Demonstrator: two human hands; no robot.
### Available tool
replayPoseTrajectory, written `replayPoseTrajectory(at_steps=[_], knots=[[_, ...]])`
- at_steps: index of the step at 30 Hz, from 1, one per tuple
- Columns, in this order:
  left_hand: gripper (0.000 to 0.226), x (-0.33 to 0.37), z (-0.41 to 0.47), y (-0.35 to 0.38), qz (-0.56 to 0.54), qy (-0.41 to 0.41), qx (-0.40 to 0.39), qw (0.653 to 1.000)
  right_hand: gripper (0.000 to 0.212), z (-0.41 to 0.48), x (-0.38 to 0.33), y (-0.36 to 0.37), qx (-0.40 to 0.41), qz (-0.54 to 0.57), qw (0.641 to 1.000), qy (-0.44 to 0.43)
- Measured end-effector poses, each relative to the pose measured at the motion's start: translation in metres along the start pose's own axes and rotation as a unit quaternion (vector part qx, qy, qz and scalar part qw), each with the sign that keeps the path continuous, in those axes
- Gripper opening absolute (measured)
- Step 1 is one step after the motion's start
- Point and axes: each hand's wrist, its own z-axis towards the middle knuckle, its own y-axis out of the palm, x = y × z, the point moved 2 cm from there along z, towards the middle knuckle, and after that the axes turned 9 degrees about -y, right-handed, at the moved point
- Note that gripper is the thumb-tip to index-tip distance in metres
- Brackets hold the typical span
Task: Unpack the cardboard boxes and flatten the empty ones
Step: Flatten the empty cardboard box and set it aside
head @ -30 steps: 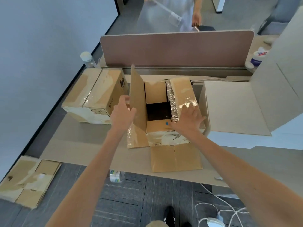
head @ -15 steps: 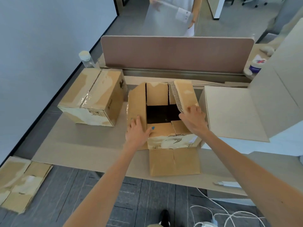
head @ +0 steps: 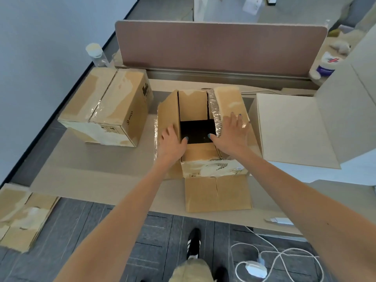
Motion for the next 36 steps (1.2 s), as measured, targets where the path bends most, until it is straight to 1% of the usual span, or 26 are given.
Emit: replayPoseTrajectory(at_steps=[3, 12, 15, 18, 20, 22, 25, 28, 30, 32, 33, 36], knots=[[0.071, 0.011, 0.027, -0.001, 0.004, 0.016, 0.017, 1.000, 0.075, 0.027, -0.002, 0.004, 0.023, 0.031, 0.999, -0.001], [0.075, 0.041, 0.119, -0.007, 0.029, 0.048, 0.034, 0.998, 0.074, 0.123, -0.008, 0.001, 0.057, 0.041, 0.997, 0.006], [0.074, 0.051, 0.144, -0.009, 0.057, 0.078, 0.040, 0.994, 0.076, 0.144, -0.008, -0.003, 0.046, 0.018, 0.999, -0.012], [0.069, 0.060, 0.165, -0.011, 0.101, 0.127, 0.039, 0.986, 0.081, 0.160, -0.004, -0.005, 0.016, 0.021, 1.000, -0.006], [0.060, 0.062, 0.174, -0.009, 0.130, 0.132, 0.037, 0.982, 0.074, 0.167, -0.002, -0.008, 0.013, 0.025, 1.000, -0.008], [0.051, 0.062, 0.177, -0.008, 0.155, 0.119, 0.043, 0.980, 0.061, 0.172, 0.000, -0.014, 0.023, 0.035, 0.999, -0.017], [0.046, 0.062, 0.174, -0.006, 0.176, 0.114, 0.053, 0.976, 0.044, 0.170, 0.004, -0.022, 0.026, 0.058, 0.997, -0.035], [0.046, 0.064, 0.174, -0.005, 0.188, 0.113, 0.055, 0.974, 0.039, 0.163, 0.006, -0.024, 0.032, 0.089, 0.994, -0.047], [0.045, 0.065, 0.175, -0.005, 0.193, 0.105, 0.051, 0.974, 0.036, 0.160, 0.009, -0.037, 0.075, 0.159, 0.984, -0.038], [0.043, 0.063, 0.178, -0.006, 0.194, 0.096, 0.051, 0.975, 0.032, 0.160, 0.016, -0.061, 0.116, 0.244, 0.963, -0.018], [0.042, 0.062, 0.179, -0.007, 0.192, 0.096, 0.050, 0.976, 0.033, 0.160, 0.022, -0.074, 0.114, 0.259, 0.959, -0.014], [0.046, 0.060, 0.182, -0.008, 0.187, 0.119, 0.025, 0.975, 0.047, 0.153, 0.037, -0.094, 0.058, 0.245, 0.968, 0.001]])
